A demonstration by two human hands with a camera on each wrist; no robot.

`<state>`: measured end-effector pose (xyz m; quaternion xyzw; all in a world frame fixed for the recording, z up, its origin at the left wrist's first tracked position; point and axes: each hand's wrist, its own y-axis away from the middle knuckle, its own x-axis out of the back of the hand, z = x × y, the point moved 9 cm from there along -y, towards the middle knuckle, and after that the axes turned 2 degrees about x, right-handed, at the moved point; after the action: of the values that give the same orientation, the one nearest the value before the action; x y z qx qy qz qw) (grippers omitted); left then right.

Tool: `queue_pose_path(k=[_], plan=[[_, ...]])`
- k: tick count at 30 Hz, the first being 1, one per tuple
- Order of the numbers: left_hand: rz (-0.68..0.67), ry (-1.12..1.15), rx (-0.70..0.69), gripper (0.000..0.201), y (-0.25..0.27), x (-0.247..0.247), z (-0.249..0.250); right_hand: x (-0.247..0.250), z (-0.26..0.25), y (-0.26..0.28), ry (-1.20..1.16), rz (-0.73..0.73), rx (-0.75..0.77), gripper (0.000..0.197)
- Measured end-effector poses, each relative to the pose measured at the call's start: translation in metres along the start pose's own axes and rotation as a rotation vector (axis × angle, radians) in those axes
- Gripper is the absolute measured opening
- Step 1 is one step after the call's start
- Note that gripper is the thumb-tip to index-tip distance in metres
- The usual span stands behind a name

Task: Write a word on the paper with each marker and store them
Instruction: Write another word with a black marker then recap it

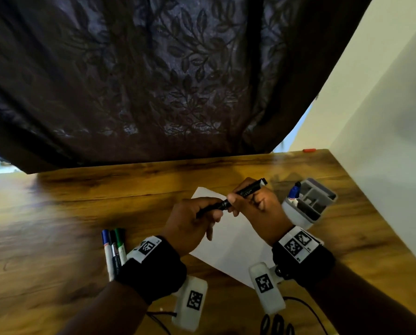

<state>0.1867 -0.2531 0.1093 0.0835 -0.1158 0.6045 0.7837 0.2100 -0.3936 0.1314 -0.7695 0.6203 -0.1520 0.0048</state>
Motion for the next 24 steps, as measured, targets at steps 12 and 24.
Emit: queue_pose_path(k=[12, 24], plan=[[0.136, -0.04, 0.019, 0.019, -0.032, -0.023, 0.033, 0.053, 0.017, -0.014, -0.273, 0.016, -0.178, 0.016], [0.167, 0.035, 0.052, 0.018, -0.048, -0.029, 0.036, 0.126, 0.025, -0.005, 0.144, 0.006, 0.004, 0.017]])
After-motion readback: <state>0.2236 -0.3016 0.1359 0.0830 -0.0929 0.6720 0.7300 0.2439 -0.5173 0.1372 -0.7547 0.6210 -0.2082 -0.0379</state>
